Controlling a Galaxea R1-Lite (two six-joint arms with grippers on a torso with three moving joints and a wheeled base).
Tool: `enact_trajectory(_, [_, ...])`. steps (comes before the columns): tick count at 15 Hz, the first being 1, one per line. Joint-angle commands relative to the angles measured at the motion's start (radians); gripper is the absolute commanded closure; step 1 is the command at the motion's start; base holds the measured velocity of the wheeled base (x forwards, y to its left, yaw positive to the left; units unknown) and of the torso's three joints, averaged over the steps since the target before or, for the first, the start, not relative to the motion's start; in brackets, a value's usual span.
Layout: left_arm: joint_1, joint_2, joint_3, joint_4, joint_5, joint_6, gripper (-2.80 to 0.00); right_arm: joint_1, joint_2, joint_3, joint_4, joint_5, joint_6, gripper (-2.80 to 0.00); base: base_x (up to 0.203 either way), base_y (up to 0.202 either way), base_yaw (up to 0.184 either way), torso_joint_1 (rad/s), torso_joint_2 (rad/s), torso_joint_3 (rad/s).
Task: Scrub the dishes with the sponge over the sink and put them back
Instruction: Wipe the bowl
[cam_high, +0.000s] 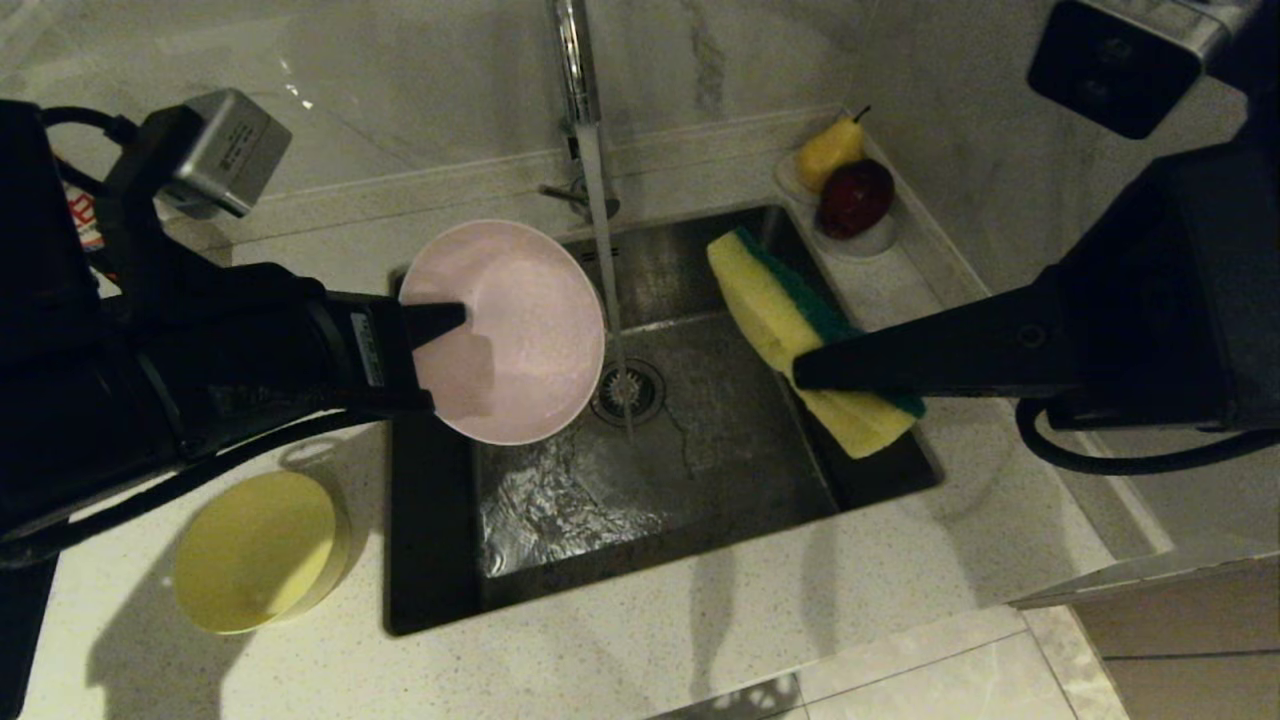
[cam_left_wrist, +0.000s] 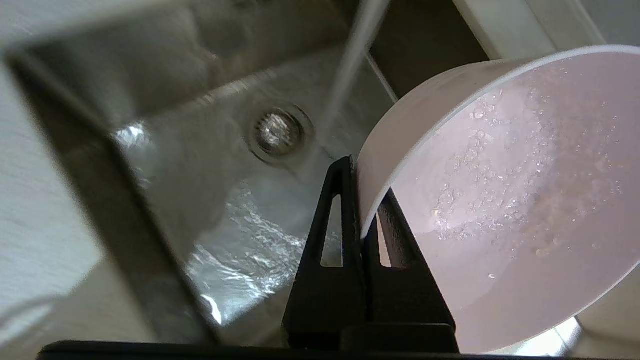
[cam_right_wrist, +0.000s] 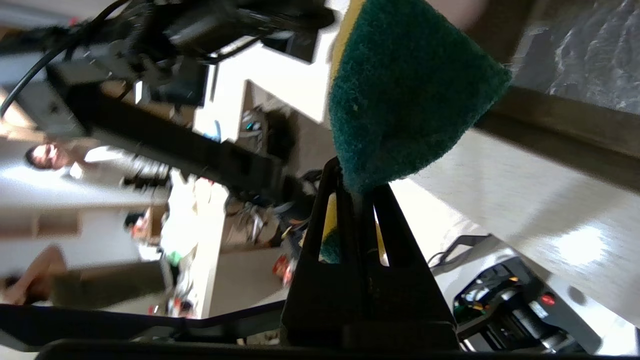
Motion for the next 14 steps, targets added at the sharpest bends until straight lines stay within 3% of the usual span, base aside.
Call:
enact_trajectory(1, [-0.077,0.018,0.023,0.009,0.026,-0.004,0.0,0.048,0.056,-0.029,0.001,0.002,0.002,0.0,0.0,0.0,0.0,0.0,0.0,0.0])
enact_trajectory(5, [-0.093,0.071,0.017,-0.007,0.121,0.001,0.0,0.072,0.143,-0.086,0.002,0.0,0.003,0.0,0.0,0.0,0.0,0.0,0.0,0.0])
enact_trajectory(10, [-0.118,0.117,0.014,-0.145,0.228,0.007,0.0,0.083,0.246,-0.124,0.001,-0.005,0.009,0.0,0.0,0.0,0.0,0.0,0.0,0.0])
enact_trajectory(14, [-0.157,0.112,0.048,-0.194,0.268,0.026,0.0,0.066,0.336,-0.186,0.002,-0.012,0.015,0.0,0.0,0.0,0.0,0.0,0.0,0.0])
